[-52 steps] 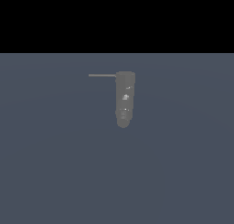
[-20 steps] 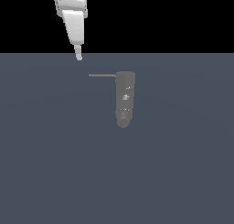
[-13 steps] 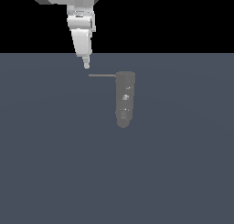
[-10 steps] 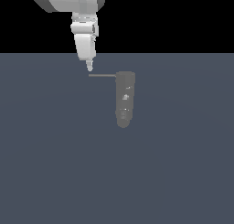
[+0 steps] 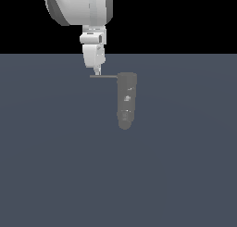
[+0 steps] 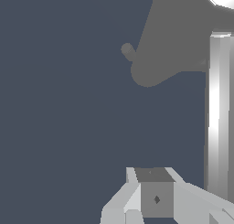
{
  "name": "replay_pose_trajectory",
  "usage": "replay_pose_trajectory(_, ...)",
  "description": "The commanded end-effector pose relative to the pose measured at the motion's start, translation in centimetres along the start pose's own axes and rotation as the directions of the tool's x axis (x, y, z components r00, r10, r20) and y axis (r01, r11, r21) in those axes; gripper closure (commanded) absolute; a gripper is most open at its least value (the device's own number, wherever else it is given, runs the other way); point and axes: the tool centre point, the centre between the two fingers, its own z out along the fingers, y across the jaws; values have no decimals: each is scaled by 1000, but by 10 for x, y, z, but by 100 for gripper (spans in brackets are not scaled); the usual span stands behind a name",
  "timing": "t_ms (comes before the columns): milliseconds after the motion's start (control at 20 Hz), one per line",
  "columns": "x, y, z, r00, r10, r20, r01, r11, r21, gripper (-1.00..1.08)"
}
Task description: Turn on the faucet by rotating a designated handle.
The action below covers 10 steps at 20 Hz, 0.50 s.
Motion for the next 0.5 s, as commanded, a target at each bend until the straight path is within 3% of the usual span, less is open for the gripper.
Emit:
replay_pose_trajectory(0, 2, -4, 3, 1000, 17, 1, -17, 1000, 0, 108)
replay_pose_trajectory(450, 2, -3, 1, 1000, 13, 2, -13, 1000, 0, 108)
